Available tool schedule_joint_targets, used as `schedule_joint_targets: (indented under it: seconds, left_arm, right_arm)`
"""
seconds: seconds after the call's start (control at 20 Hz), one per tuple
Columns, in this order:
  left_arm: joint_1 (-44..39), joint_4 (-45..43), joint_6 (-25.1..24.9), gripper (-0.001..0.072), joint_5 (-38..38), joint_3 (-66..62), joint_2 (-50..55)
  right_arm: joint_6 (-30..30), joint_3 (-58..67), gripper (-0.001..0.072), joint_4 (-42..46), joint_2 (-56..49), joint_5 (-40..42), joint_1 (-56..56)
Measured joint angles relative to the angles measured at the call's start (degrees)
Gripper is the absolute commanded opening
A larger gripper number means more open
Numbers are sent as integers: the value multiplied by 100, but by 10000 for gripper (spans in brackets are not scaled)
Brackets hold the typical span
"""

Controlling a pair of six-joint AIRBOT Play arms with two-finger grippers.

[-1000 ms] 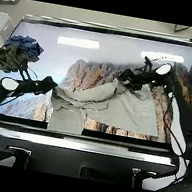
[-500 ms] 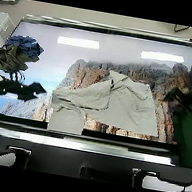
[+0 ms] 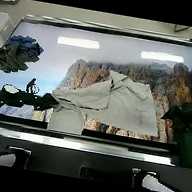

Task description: Fold the clothes and pants, and hang the long-sleeved shirts on hangers.

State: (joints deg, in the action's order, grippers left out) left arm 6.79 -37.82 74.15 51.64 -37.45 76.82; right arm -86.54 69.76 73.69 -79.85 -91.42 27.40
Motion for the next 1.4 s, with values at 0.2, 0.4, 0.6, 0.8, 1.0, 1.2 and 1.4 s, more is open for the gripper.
schedule_joint_targets:
  seconds: [0.2, 0.4, 0.6, 0.8, 1.0, 1.2, 1.4]
  left_arm:
    - [-111, 208, -81, 44, -302, 42, 35]
    - [-140, 299, -267, 44, -308, 48, -166]
    - [-149, 321, -332, 44, -232, 50, -431]
    - [-149, 332, -356, 44, -79, 50, -586]
    - [-149, 334, -365, 44, 7, 50, -643]
    - [-149, 334, -367, 44, 28, 50, -658]
    - [-131, 332, -369, 43, 87, -90, -662]
  right_arm:
    - [39, -251, 633, 138, 26, 20, 11]
    - [37, -960, 634, 192, 28, 437, 13]
    - [24, -1587, 607, -96, 20, 1189, 13]
    - [-4, -1786, 607, -168, -50, 1781, 13]
    - [-44, -1827, 554, -166, -140, 1862, 15]
    - [111, -1851, 240, -411, -271, 1725, 17]
    - [496, -1849, 48, -841, -291, 1126, 13]
